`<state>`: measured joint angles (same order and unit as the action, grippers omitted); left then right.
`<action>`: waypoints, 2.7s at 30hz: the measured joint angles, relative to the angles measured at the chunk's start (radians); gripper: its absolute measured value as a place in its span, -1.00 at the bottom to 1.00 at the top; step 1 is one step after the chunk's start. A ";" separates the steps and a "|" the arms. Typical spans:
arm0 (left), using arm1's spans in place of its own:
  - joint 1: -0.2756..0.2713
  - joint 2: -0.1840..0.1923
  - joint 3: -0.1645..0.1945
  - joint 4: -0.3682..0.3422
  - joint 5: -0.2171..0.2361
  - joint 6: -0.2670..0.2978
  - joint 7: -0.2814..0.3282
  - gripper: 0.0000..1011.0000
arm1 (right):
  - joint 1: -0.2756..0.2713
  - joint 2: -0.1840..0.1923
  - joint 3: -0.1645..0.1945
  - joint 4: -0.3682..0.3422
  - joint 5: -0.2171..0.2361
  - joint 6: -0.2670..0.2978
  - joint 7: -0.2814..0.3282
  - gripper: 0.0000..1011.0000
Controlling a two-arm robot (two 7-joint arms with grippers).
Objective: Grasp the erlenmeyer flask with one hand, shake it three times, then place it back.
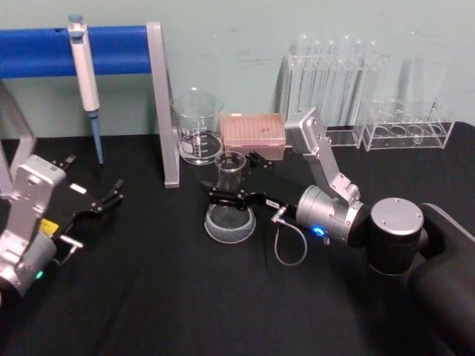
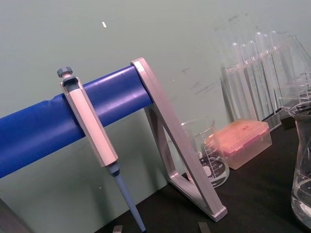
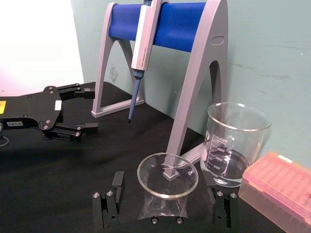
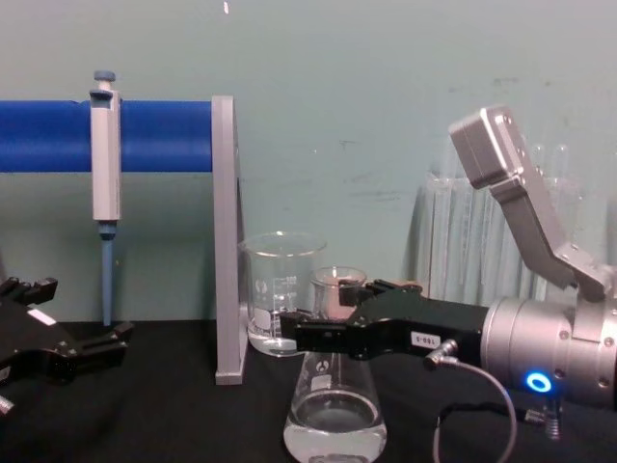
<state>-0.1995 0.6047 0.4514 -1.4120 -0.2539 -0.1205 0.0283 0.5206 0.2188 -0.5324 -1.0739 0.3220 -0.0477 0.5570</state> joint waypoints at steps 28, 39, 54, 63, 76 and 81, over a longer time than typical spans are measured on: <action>0.000 0.000 0.000 0.000 0.000 0.000 0.000 0.98 | -0.215 0.185 0.085 -0.335 0.094 0.060 -0.023 0.98; 0.000 0.000 0.000 0.000 0.000 0.000 0.000 0.98 | -0.303 0.242 0.151 -0.440 0.120 0.063 -0.094 0.98; 0.000 0.000 0.000 0.000 0.000 0.000 0.000 0.98 | -0.318 0.122 0.230 -0.383 0.008 0.043 -0.369 0.98; 0.000 0.000 0.000 0.000 0.000 0.000 0.000 0.98 | -0.313 0.088 0.236 -0.325 -0.036 0.049 -0.401 0.98; 0.000 0.000 0.000 0.000 0.000 0.000 0.000 0.98 | -0.310 0.062 0.253 -0.281 -0.073 0.071 -0.394 0.98; 0.000 0.000 0.000 0.000 0.000 0.000 0.000 0.98 | -0.310 0.061 0.254 -0.280 -0.075 0.072 -0.392 0.98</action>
<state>-0.1996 0.6047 0.4514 -1.4120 -0.2539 -0.1205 0.0283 0.2109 0.2801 -0.2783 -1.3537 0.2471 0.0247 0.1646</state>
